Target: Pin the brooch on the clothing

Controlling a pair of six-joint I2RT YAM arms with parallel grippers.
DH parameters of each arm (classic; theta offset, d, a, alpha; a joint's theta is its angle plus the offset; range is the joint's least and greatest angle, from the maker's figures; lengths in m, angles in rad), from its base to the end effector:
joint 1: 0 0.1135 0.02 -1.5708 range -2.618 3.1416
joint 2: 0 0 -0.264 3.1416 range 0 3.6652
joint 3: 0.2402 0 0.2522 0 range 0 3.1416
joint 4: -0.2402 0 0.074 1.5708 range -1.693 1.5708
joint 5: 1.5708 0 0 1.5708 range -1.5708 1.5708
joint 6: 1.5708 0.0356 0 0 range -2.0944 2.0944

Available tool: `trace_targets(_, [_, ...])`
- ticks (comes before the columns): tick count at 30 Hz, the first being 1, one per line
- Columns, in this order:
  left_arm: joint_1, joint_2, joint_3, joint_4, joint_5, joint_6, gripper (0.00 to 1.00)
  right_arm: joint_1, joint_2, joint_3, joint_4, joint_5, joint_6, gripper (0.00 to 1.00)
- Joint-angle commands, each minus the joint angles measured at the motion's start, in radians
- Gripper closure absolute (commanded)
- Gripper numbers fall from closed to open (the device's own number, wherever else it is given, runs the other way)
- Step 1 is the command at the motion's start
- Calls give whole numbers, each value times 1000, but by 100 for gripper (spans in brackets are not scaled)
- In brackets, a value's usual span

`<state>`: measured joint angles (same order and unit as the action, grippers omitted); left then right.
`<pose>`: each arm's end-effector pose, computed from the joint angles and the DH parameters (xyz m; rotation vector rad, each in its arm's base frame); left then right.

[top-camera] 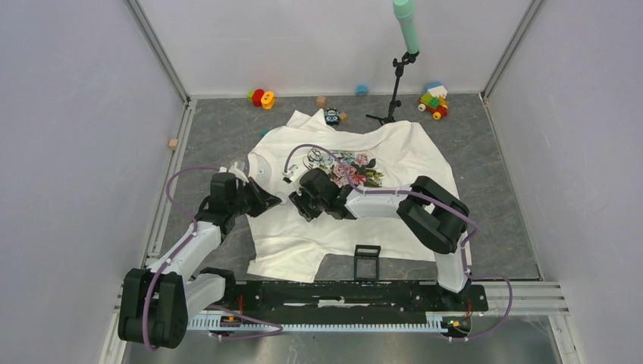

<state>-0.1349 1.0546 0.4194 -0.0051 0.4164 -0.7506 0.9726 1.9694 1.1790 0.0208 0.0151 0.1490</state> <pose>0.2041 -0.0422 0.1824 -0.4647 2.2669 -0.9342 0.2348 0.3436 0.1487 -0.9551 2.2059 0.5261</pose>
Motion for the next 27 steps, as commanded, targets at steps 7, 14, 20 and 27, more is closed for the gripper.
trace_targets(7, [1, -22, 44, -72, -2, 53, 98, 6, 40, -4, 25, -39, 14, 73])
trace_targets(14, [-26, -15, 16, -80, -32, 57, 98, 7, 16, -55, 57, 5, 33, 94])
trace_targets(20, [-78, -11, 4, -96, -90, 64, 98, 5, -44, -90, 127, 14, 57, 100])
trace_targets(27, [-170, 16, 0, -106, -204, 73, 98, 0, -131, -182, 300, -4, 138, 100])
